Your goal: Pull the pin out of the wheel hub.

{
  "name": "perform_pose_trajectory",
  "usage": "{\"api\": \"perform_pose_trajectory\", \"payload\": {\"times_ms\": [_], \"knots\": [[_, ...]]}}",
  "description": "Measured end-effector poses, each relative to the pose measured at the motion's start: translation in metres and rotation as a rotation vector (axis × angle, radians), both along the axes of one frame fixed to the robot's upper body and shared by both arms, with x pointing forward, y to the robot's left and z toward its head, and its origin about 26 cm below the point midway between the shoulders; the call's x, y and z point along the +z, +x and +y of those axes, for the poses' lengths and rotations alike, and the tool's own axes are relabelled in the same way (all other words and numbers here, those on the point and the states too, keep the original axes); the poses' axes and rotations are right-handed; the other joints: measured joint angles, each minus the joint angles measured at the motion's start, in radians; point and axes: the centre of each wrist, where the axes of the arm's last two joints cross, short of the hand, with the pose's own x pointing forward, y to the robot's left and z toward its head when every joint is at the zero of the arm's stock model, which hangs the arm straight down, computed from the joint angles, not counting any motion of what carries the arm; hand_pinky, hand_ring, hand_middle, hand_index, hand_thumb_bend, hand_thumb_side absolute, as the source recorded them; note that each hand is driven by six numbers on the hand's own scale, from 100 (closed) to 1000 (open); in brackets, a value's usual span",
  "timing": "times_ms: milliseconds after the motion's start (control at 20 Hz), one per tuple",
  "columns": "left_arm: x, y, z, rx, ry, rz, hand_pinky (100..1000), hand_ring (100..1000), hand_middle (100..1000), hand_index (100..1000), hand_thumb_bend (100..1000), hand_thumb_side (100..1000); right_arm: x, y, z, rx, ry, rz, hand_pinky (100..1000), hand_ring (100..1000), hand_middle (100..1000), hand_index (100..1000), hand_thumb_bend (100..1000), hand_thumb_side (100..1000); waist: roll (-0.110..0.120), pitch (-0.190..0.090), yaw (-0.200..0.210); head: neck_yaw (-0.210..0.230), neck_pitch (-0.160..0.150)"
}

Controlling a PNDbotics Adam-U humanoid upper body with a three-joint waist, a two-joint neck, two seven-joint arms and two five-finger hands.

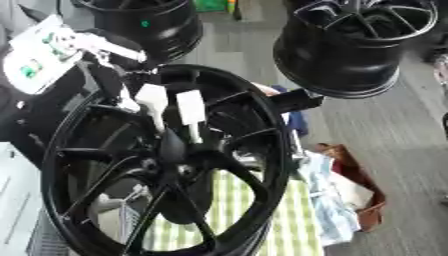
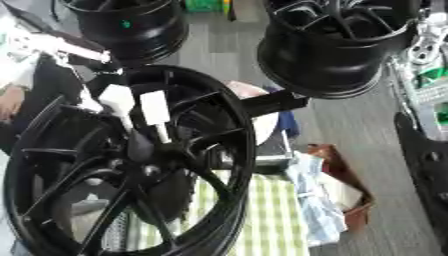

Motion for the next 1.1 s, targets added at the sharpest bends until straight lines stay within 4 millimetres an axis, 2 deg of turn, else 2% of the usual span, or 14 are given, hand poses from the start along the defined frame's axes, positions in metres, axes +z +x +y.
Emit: {"api": "perform_pose_trajectory", "payload": {"times_ms": [150,500,1100], "knots": [[0.001,-0.001,-0.002,-0.001,-0.005,0.001,682,607,417,549,407,100,0.000,0.000,0.000,-0.001,0.001,0.000,693,709,607,736,100,750,0.000,0.000,0.000,0.001,0.000],[0.010,-0.007,-0.006,-0.018,-0.013,-0.022,675,597,385,521,456,100,0.000,0.000,-0.001,-0.003,0.003,0.000,693,709,607,736,100,749,-0.003,0.000,0.000,0.000,0.000],[0.067,-0.028,0.017,0.004,-0.066,-0.168,671,575,334,471,485,100,-0.001,0.000,-0.001,-0.004,0.003,0.002,694,710,608,736,100,752,-0.006,-0.001,0.007,-0.008,0.000]]}}
